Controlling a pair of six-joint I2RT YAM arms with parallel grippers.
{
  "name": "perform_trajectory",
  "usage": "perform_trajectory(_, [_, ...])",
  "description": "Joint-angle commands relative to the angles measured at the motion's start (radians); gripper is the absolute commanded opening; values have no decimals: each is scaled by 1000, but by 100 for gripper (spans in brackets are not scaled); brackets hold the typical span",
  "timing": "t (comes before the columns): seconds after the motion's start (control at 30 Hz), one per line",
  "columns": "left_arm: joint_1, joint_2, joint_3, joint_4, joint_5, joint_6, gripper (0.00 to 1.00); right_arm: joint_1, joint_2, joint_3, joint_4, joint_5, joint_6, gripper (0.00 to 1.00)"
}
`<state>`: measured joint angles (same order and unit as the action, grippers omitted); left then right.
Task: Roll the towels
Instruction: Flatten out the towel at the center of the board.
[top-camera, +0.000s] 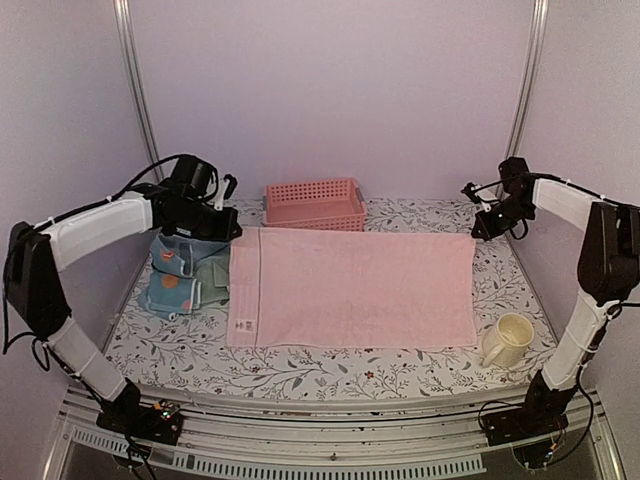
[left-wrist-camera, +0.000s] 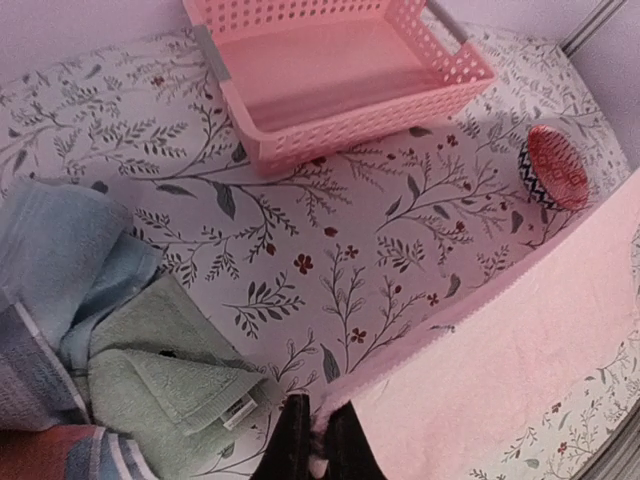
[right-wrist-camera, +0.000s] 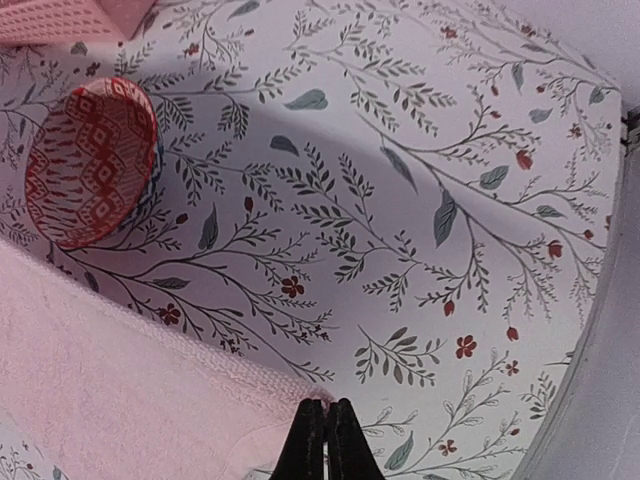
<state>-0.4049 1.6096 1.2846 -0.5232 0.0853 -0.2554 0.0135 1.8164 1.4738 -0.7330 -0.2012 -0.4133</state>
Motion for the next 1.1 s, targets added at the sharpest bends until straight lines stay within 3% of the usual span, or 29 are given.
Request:
perform_trajectory(0.0, [5, -189, 11, -47, -90, 24, 0, -37, -170, 70, -5, -30, 14, 3])
perform_trajectory(0.2, [3, -443, -49, -80, -47, 11, 0, -40, -392, 25, -17, -96, 10, 3])
perform_trajectory(0.37, [-17, -632, -143, -79, 26, -19, 0, -40, -633, -107, -18, -141, -16, 3])
perform_trajectory(0.63, [-126, -844, -244, -92, 65, -92, 0, -39, -931, -231, -64, -200, -60, 2])
perform_trajectory(0.8, [-167, -836, -257, -106, 38, -135, 0, -40, -908, -222, -66, -192, -88, 2])
perform_trajectory(1.07, [-149, -492, -364, -22, -84, -167, 0, -40, -560, -347, 135, -164, -91, 2])
